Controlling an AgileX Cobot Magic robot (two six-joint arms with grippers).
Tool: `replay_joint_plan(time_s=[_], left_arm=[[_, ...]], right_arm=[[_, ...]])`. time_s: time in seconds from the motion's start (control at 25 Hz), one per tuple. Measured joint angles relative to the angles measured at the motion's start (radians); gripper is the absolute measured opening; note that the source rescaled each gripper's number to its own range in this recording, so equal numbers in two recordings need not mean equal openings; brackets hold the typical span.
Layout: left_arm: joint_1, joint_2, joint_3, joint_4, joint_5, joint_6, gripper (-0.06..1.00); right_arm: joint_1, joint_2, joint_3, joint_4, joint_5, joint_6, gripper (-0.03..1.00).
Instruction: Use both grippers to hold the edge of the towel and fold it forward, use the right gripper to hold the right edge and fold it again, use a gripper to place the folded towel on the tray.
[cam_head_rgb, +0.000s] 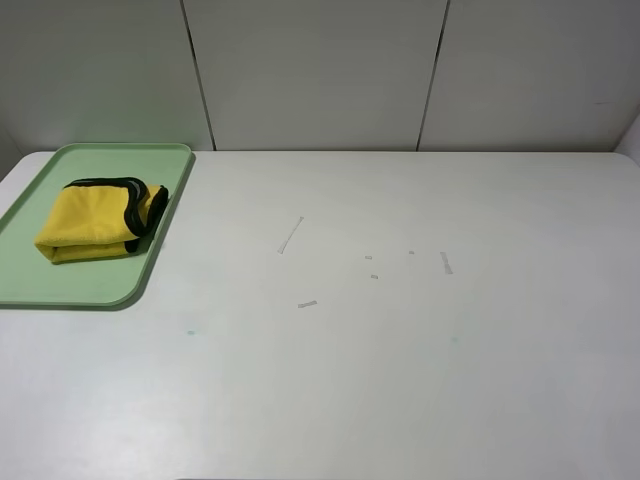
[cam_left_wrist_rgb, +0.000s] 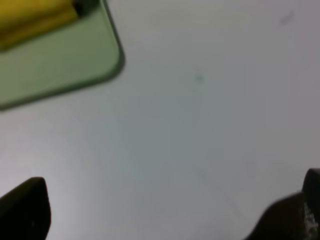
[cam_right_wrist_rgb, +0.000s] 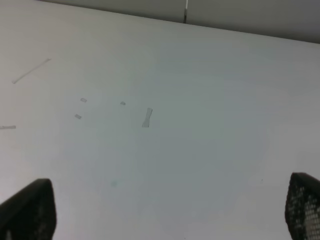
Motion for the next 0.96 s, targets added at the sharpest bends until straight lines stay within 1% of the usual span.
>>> replay_joint_plan(time_s=[0.08,0.16,0.96], left_arm=[[0.002,-0.074,0.0,-0.002,0.001,0.003,1.0],[0.002,-0.098,0.0,-0.004,0.002,0.009,1.0],[0.002,-0.103,0.0,-0.006,0.002,0.002,1.0]], right_arm=[[0.0,0.0,0.0,0.0,0.0,0.0,1.0],[0.0,0.0,0.0,0.0,0.0,0.0,1.0],[0.0,0.0,0.0,0.003,0.0,0.0,1.0]])
